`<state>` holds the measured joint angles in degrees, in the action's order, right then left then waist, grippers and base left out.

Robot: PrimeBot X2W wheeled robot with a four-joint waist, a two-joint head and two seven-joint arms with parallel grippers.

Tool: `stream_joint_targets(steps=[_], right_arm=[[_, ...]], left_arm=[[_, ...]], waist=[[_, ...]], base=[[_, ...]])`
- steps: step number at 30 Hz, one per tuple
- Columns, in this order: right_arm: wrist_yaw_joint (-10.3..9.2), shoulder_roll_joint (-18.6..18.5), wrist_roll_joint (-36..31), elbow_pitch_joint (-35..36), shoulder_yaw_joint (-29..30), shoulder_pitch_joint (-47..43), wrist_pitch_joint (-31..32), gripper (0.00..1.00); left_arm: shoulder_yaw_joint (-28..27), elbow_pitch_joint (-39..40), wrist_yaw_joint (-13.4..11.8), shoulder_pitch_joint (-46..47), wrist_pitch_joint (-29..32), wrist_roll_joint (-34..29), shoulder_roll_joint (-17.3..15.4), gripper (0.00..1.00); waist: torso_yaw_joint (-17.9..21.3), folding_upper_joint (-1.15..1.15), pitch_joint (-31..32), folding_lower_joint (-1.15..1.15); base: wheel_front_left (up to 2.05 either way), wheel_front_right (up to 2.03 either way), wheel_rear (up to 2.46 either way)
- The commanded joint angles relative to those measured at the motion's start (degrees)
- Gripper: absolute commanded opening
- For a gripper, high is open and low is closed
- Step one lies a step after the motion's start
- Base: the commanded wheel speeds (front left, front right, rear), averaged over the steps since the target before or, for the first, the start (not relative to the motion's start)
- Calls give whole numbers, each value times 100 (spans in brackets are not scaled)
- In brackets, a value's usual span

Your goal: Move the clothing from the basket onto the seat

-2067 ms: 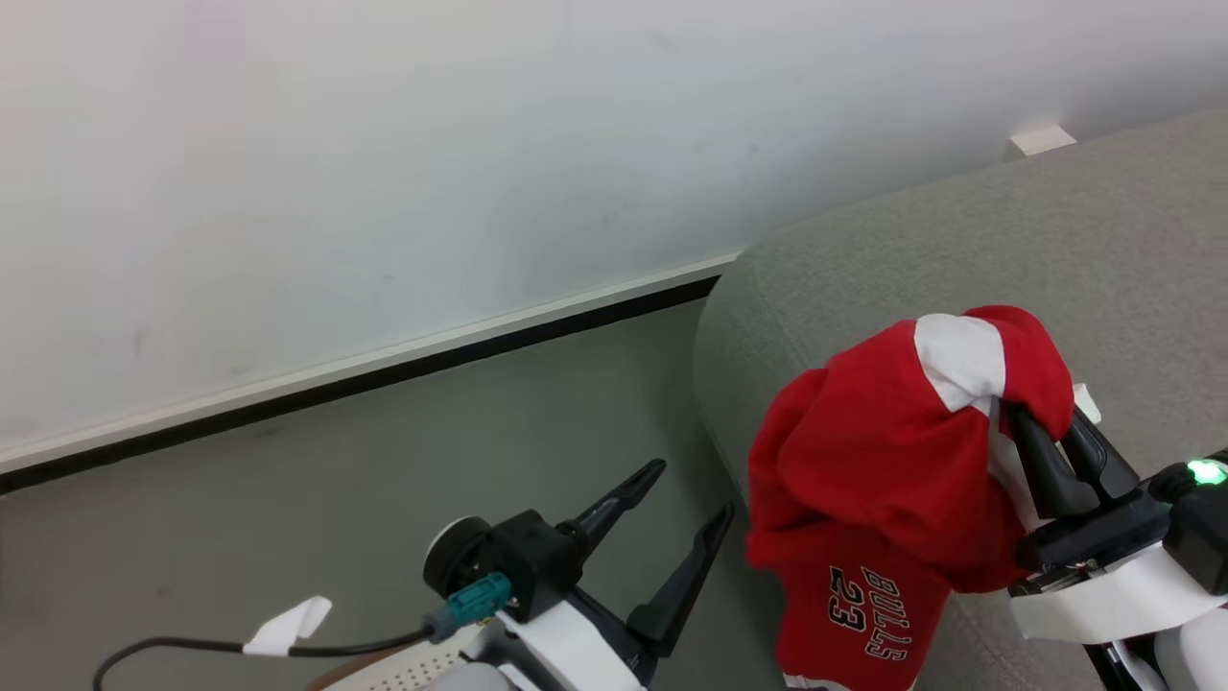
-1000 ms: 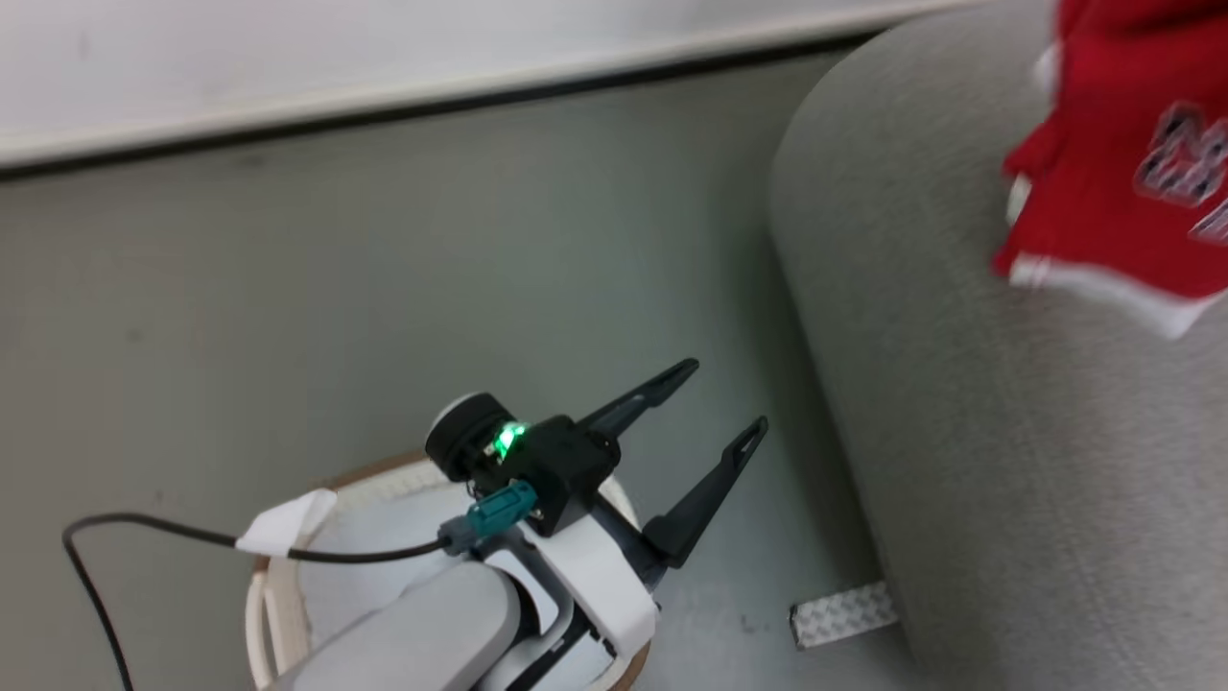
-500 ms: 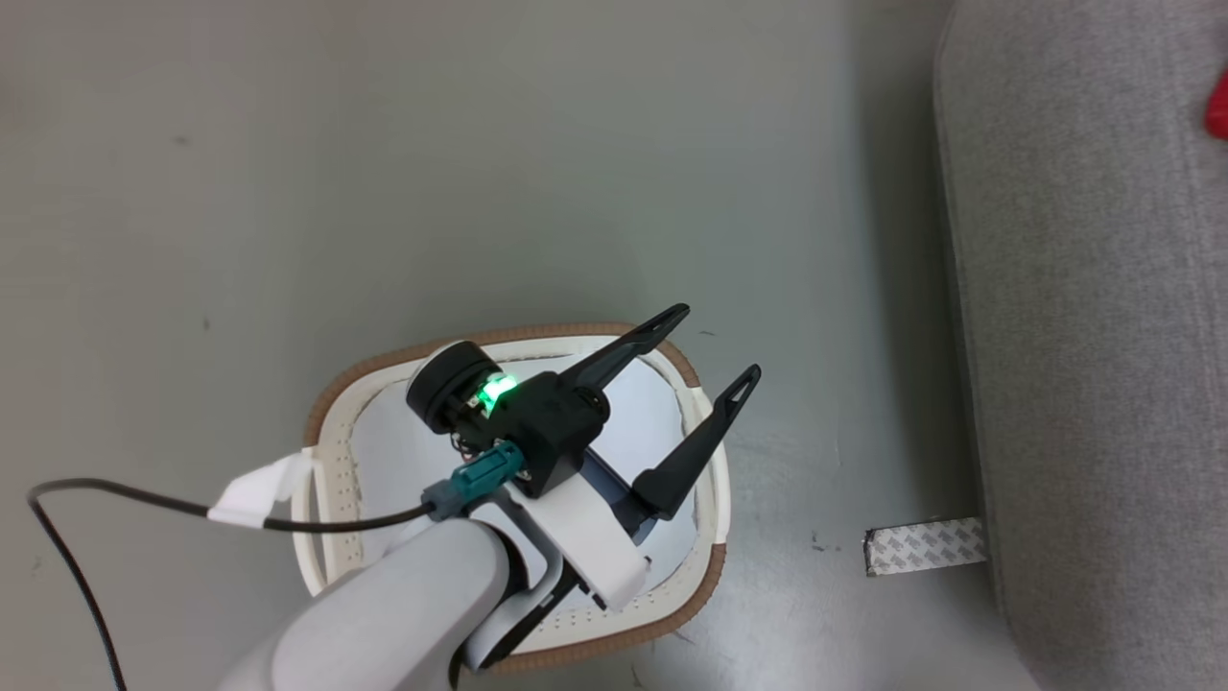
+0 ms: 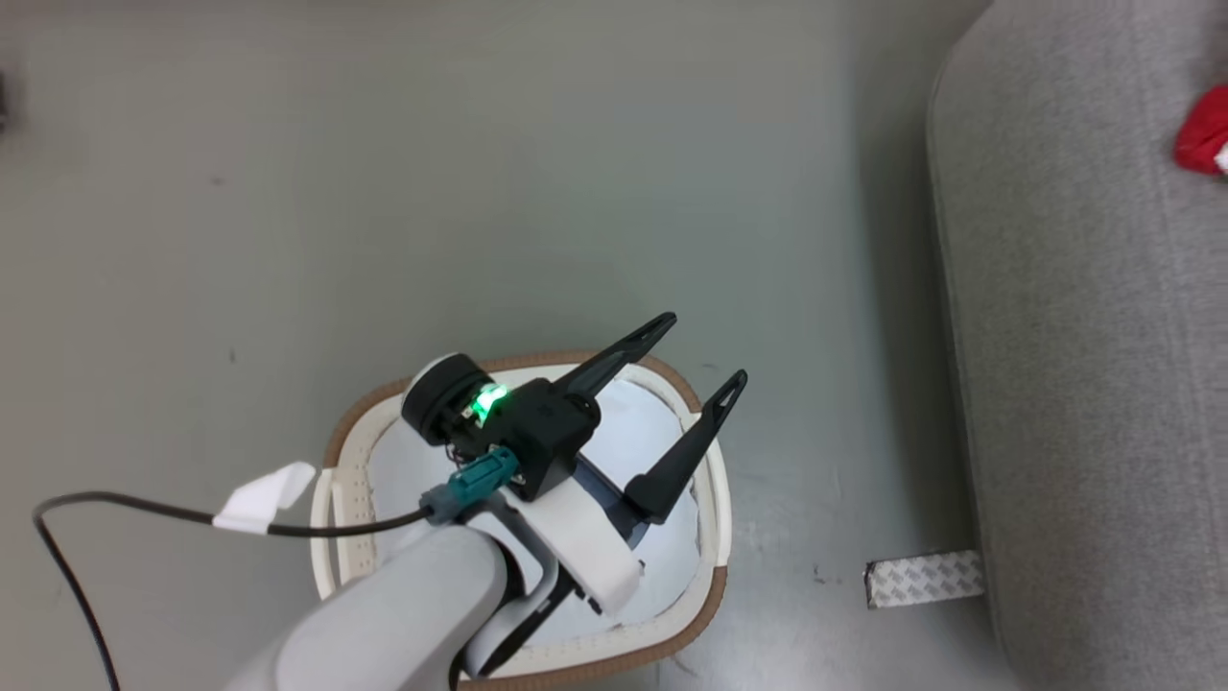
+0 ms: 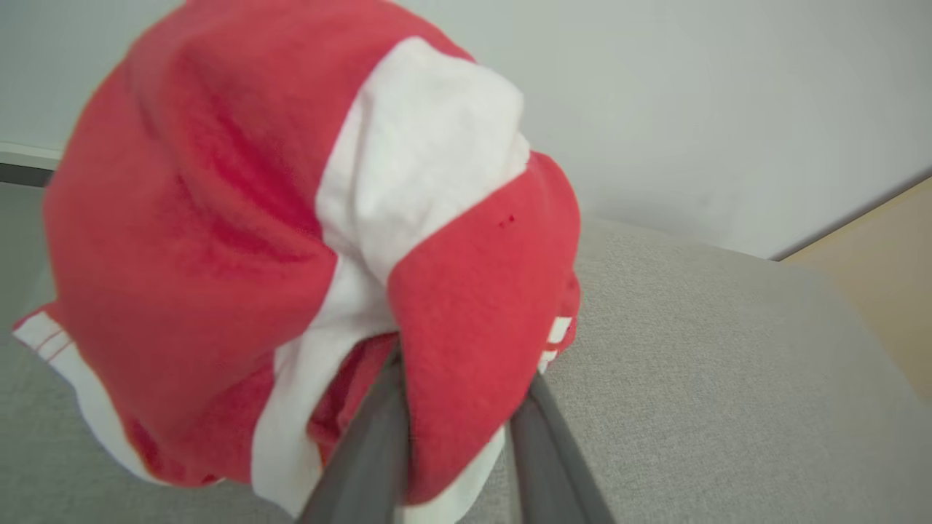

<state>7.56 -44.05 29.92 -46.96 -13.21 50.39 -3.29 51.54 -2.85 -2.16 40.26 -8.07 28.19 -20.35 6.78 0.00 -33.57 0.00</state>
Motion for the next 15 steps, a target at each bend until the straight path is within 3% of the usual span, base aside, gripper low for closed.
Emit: stream_joint_targets(steps=[1, 7, 15], right_arm=[[-14, -13, 72, -80, -108, 4, 41, 100], [-14, -66, 324, -161, -344, -189, 370, 100], [-14, -193, 410, 707, -605, -538, 145, 100]], left_arm=[[-1, -40, -19, -109, -50, 48, 22, 100], [-14, -216, -81, -387, -235, 207, 46, 100], [-243, -276, -295, -974, -422, 564, -106, 100]], waist=[[70, 0, 241, 0], [128, 0, 993, 0], [123, 0, 2204, 0]], base=[[0, 0, 0], [0, 0, 0], [0, 0, 0]])
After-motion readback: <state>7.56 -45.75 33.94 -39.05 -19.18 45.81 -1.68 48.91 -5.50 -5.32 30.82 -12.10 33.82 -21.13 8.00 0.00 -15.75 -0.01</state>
